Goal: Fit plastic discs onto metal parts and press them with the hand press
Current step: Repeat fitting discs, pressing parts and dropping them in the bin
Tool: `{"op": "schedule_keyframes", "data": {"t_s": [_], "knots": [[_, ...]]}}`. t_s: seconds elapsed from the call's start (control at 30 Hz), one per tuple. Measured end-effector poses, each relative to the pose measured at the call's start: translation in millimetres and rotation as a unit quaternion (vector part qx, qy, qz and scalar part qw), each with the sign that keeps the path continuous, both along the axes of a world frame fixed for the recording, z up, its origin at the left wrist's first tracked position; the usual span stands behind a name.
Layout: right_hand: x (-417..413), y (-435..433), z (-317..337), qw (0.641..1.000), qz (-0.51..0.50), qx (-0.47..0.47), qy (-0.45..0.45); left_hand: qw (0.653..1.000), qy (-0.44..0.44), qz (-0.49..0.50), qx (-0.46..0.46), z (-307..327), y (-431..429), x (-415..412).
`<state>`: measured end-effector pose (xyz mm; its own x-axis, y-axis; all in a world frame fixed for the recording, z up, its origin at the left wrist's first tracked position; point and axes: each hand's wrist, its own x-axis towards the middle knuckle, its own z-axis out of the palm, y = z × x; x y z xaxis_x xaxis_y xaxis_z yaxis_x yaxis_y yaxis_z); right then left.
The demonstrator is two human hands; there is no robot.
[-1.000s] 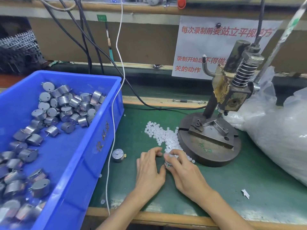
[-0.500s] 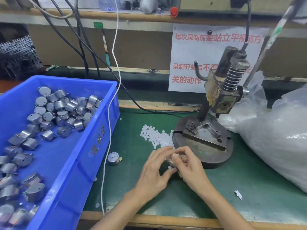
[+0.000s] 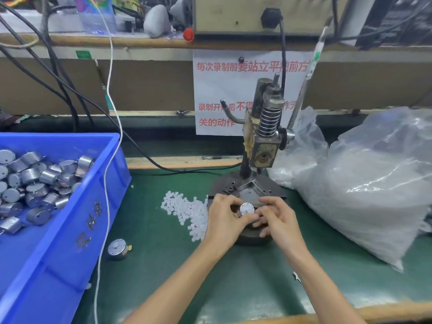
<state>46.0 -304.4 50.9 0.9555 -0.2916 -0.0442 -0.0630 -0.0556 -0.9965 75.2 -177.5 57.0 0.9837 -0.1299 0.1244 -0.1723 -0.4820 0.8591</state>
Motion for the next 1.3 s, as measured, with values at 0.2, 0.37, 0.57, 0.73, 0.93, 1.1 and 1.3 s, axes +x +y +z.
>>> {"op": "schedule_keyframes", "data": {"t_s": [0.2, 0.37, 0.57, 0.73, 0.93, 1.1, 1.3], "knots": [[-0.9, -0.7, 0.2, 0.996, -0.014, -0.058, -0.071, 1.0, -0.002, -0.019, -0.012, -0.6, -5.0, 0.6], [9.8, -6.1, 9.6, 0.994, -0.017, -0.06, -0.092, 0.994, -0.079, -0.006, 0.078, 1.7, -14.3, 19.5], [13.8, -11.1, 9.2, 0.992, -0.04, -0.07, -0.094, 0.986, -0.106, 0.044, 0.122, -3.8, -21.5, 46.9], [33.5, -18.3, 42.3, 0.975, -0.12, -0.135, -0.131, 0.994, -0.082, 0.062, 0.043, -16.5, -26.1, 42.3], [76.6, -42.6, 145.2, 0.942, -0.203, -0.099, -0.249, 0.992, -0.102, 0.063, 0.051, -18.0, -26.6, 39.0], [85.2, -47.7, 189.6, 0.967, -0.085, -0.052, -0.235, 0.99, -0.109, 0.066, 0.055, -18.1, -26.1, 37.0], [20.4, -23.0, 113.7, 0.904, -0.088, -0.018, -0.418, 0.988, -0.125, 0.069, 0.064, -22.1, -26.9, 38.6]]}}
